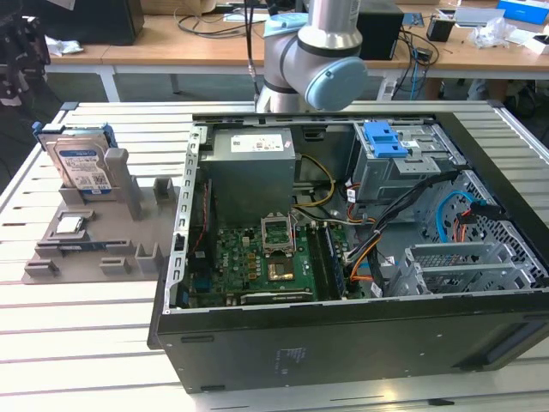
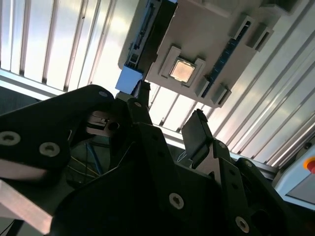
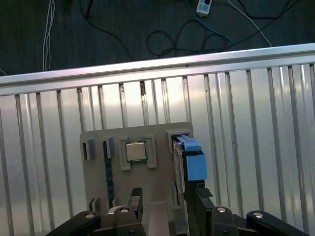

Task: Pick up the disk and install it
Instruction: 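Pick up the disk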

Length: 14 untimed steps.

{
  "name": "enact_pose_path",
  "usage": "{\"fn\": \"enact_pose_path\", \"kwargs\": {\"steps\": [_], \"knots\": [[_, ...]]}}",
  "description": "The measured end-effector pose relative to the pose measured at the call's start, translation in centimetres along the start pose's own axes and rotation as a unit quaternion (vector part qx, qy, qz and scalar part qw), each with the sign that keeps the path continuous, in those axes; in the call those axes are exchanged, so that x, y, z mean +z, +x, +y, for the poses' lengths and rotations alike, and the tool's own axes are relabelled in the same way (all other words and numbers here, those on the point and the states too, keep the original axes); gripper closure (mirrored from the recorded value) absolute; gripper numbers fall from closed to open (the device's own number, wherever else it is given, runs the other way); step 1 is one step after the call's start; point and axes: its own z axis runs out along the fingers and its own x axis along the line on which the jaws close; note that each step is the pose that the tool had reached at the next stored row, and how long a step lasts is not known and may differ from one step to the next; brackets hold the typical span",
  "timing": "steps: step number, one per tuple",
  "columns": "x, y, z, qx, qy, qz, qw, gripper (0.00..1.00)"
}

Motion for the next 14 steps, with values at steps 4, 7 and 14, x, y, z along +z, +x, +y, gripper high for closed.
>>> {"fn": "enact_pose_path", "kwargs": {"steps": [4,7,14], "knots": [[0.03,-0.88,0.09,0.000,0.0000,0.0000,1.0000,0.46],[0.28,-1.48,0.15,0.000,0.0000,0.0000,1.0000,0.46],[5.20,-2.65,0.54,-0.023,0.0003,-0.0020,0.9997,0.46]]}}
